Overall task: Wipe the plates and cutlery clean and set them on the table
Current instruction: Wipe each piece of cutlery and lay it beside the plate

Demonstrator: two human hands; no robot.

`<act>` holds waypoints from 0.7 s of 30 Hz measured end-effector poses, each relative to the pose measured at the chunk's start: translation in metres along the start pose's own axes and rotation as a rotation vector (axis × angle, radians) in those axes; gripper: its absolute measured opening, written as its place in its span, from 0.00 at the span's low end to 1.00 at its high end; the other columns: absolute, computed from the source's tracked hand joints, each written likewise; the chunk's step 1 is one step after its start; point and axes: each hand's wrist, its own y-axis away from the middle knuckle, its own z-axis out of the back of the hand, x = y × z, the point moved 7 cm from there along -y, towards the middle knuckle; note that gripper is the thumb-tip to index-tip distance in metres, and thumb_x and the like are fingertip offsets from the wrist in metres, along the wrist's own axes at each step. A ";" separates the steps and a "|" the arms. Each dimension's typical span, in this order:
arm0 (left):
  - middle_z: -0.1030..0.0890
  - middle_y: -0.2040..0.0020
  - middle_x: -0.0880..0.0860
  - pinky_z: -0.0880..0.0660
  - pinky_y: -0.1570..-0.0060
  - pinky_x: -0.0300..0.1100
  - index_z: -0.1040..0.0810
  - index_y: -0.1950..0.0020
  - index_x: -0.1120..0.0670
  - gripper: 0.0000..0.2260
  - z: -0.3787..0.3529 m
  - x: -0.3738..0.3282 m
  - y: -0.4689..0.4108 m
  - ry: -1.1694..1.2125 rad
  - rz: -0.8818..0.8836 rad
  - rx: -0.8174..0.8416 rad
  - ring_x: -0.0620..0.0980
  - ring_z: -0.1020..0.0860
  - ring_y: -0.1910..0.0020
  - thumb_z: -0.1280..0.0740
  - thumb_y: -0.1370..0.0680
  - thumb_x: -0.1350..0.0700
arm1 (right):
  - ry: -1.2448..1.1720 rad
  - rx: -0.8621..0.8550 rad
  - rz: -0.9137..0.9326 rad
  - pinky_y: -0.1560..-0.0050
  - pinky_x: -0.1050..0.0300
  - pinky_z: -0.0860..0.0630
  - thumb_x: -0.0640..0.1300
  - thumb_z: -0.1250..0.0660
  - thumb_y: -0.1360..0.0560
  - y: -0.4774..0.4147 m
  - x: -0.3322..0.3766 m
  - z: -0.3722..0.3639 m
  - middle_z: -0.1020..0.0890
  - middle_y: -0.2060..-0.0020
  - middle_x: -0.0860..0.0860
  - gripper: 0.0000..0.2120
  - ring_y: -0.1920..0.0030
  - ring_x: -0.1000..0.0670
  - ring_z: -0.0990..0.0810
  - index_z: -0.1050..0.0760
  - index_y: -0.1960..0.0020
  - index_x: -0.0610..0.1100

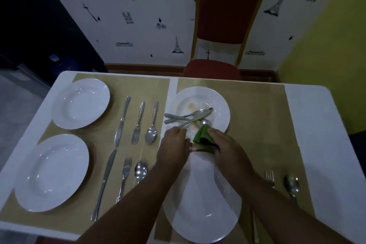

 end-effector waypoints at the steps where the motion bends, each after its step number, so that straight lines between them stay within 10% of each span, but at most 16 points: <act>1: 0.22 0.39 0.56 0.29 0.40 0.45 0.23 0.35 0.57 0.14 0.000 0.004 -0.014 -0.027 0.010 0.010 0.55 0.27 0.39 0.36 0.20 0.55 | 0.005 -0.005 -0.020 0.31 0.52 0.35 0.31 0.41 0.25 -0.009 0.000 -0.001 0.29 0.31 0.48 0.24 0.31 0.50 0.32 0.31 0.31 0.43; 13: 0.16 0.52 0.49 0.25 0.58 0.43 0.18 0.46 0.49 0.07 -0.008 0.029 -0.070 -0.057 0.064 0.085 0.51 0.19 0.51 0.31 0.22 0.53 | -0.021 -0.124 -0.134 0.31 0.54 0.33 0.31 0.41 0.26 -0.056 -0.002 -0.009 0.26 0.33 0.49 0.23 0.33 0.50 0.29 0.29 0.32 0.44; 17: 0.19 0.61 0.46 0.32 0.65 0.29 0.14 0.49 0.53 0.07 -0.016 0.032 -0.071 0.300 0.106 0.277 0.46 0.22 0.61 0.33 0.21 0.59 | -0.002 -0.196 -0.063 0.32 0.57 0.34 0.29 0.41 0.27 -0.063 0.006 -0.004 0.26 0.34 0.49 0.25 0.34 0.50 0.30 0.29 0.32 0.43; 21: 0.19 0.62 0.56 0.22 0.71 0.41 0.17 0.50 0.58 0.09 -0.021 0.034 -0.054 0.993 0.441 0.455 0.49 0.21 0.67 0.37 0.20 0.64 | 0.075 0.018 0.125 0.27 0.54 0.40 0.28 0.42 0.27 -0.067 0.021 -0.026 0.31 0.30 0.47 0.27 0.28 0.49 0.36 0.33 0.30 0.41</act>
